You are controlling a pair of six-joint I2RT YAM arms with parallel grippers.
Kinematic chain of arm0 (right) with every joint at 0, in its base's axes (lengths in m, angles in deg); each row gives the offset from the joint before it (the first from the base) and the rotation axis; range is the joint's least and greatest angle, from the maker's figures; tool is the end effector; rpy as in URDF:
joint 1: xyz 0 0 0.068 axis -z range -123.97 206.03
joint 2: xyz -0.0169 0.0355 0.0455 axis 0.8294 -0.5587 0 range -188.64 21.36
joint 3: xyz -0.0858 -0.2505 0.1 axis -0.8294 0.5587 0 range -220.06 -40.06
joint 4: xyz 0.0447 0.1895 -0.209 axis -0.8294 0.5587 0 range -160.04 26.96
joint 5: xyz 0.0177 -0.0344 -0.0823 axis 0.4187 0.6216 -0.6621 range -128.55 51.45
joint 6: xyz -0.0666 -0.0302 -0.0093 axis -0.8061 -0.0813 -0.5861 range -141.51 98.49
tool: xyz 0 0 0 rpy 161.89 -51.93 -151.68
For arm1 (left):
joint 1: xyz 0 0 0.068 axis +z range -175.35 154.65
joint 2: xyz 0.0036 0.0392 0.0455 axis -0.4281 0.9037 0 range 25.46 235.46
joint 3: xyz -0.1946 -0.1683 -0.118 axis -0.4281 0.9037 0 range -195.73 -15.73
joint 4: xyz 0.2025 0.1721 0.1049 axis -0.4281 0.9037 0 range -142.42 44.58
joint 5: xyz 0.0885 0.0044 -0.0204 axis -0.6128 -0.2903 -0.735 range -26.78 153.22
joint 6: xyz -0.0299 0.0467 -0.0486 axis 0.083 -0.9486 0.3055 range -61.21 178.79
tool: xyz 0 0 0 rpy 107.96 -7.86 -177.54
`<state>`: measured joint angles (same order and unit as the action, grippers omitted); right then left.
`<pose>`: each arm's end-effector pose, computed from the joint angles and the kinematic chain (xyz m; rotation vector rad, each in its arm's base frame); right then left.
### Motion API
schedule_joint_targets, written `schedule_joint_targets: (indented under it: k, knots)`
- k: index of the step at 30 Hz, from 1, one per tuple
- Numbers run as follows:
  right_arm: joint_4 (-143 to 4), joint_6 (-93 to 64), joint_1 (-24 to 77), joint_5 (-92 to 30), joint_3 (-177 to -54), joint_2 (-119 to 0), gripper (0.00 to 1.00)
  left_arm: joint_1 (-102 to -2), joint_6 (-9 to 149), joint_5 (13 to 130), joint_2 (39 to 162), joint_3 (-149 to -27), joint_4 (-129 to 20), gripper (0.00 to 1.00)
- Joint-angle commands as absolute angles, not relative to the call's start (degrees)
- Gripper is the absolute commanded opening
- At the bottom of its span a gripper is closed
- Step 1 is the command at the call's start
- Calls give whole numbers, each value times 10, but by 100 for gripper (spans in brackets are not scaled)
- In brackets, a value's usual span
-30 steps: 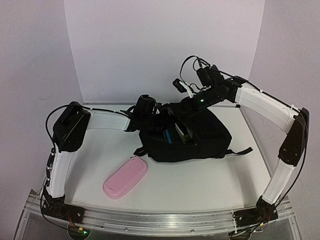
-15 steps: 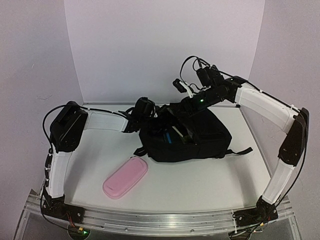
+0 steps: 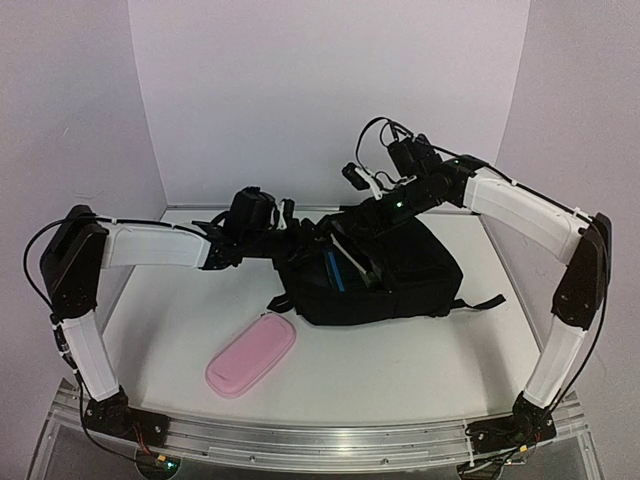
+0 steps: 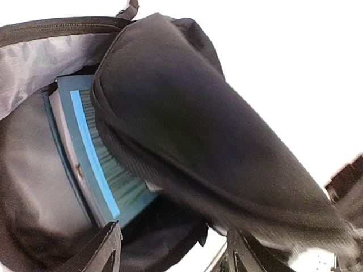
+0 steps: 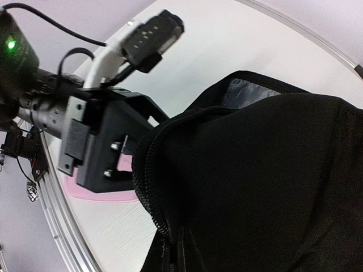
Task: Pack the student bag
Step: Place the book in the student bag.
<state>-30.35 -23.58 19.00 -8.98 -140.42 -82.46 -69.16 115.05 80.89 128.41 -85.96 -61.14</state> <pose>0.3429 0.2967 0.3364 -1.0438 2.1332 0.9010 0.3212 -0.3341 0.2313 -0.0185 2.2714 -1.3504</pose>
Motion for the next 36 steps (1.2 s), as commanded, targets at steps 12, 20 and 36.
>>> schedule_joint_targets:
  k: [12, 20, 36]
  knots:
    - [-320, -227, 185, -53, -1411, -857, 1, -693, 1041, 790, 1158, -760, -586, 84]
    - [-321, -220, 185, -36, -1410, -874, 7, -693, 1040, 793, 1148, -742, -599, 84]
    - [-323, -198, 178, -19, -1403, -893, 29, -693, 1043, 802, 1146, -727, -604, 84]
